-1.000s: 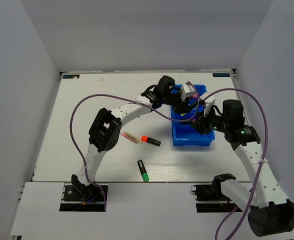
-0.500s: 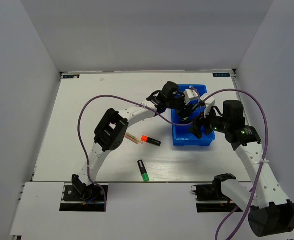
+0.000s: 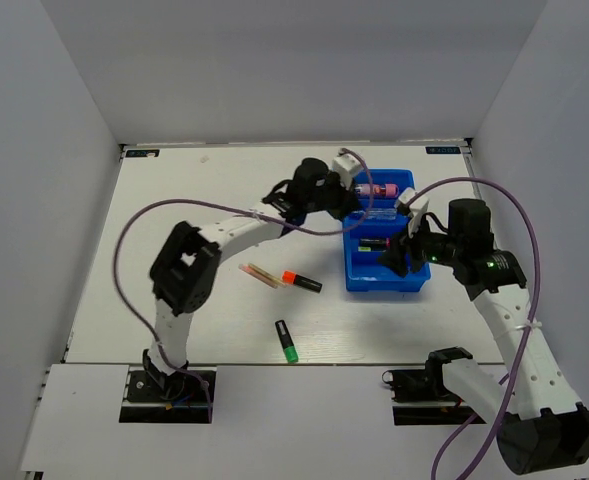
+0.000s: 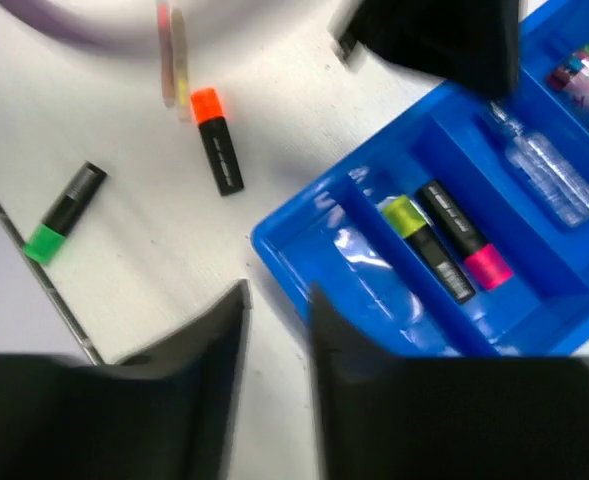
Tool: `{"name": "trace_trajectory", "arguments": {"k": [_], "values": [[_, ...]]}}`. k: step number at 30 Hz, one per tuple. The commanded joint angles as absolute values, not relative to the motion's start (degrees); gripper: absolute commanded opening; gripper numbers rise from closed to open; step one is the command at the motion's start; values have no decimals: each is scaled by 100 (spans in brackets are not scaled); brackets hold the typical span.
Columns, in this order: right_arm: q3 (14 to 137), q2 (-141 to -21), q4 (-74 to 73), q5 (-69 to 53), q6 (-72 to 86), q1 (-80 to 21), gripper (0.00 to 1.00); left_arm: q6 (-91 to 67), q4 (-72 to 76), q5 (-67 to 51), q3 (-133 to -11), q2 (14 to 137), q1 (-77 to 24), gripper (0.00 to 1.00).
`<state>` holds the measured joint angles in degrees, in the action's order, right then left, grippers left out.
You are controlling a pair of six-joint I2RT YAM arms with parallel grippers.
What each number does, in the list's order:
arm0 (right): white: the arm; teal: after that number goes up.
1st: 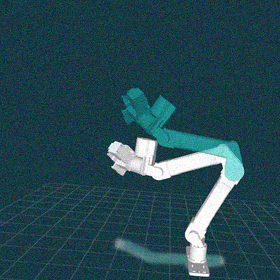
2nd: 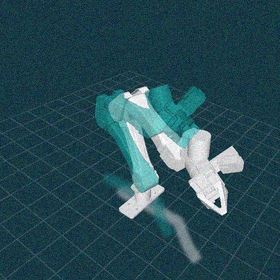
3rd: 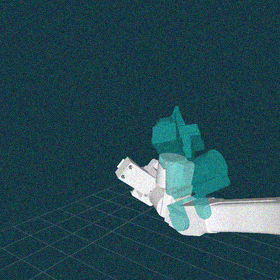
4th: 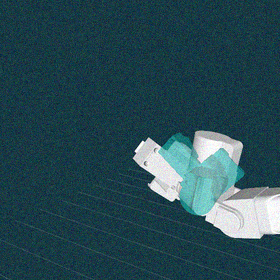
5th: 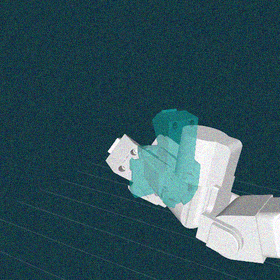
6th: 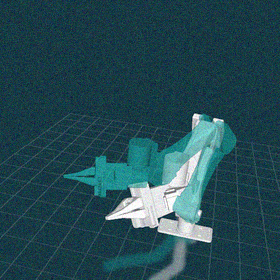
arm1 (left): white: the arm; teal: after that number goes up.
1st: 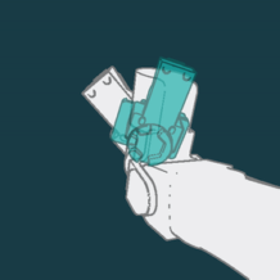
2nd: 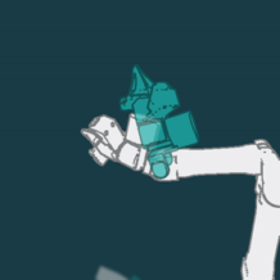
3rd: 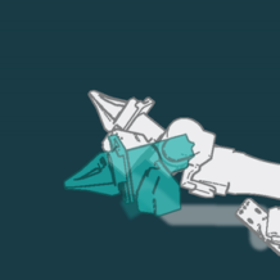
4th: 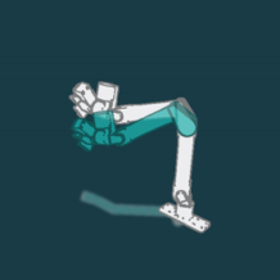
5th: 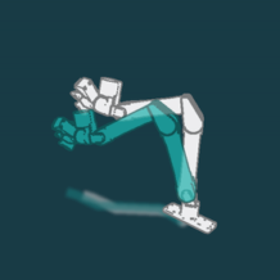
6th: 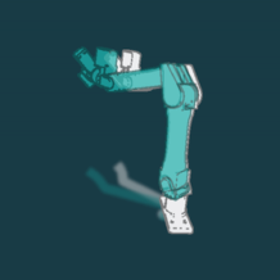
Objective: Sort the stationery into containers
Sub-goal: Place the pen in the storage box, then pick up the pen from the center of the board.
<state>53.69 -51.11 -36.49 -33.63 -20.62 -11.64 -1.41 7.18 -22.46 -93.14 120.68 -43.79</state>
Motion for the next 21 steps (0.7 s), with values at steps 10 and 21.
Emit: {"name": "trace_trajectory", "arguments": {"k": [10,21], "values": [[6678,-7589,-4562,-4071,-2092,-1941,73,-4066,-4831,1994,-6234,7042,-4113,66],[7602,-9816,-3578,-1170,-2012,-4376,75,-5396,-6300,2356,-3955,3481,-4122,79]]}}
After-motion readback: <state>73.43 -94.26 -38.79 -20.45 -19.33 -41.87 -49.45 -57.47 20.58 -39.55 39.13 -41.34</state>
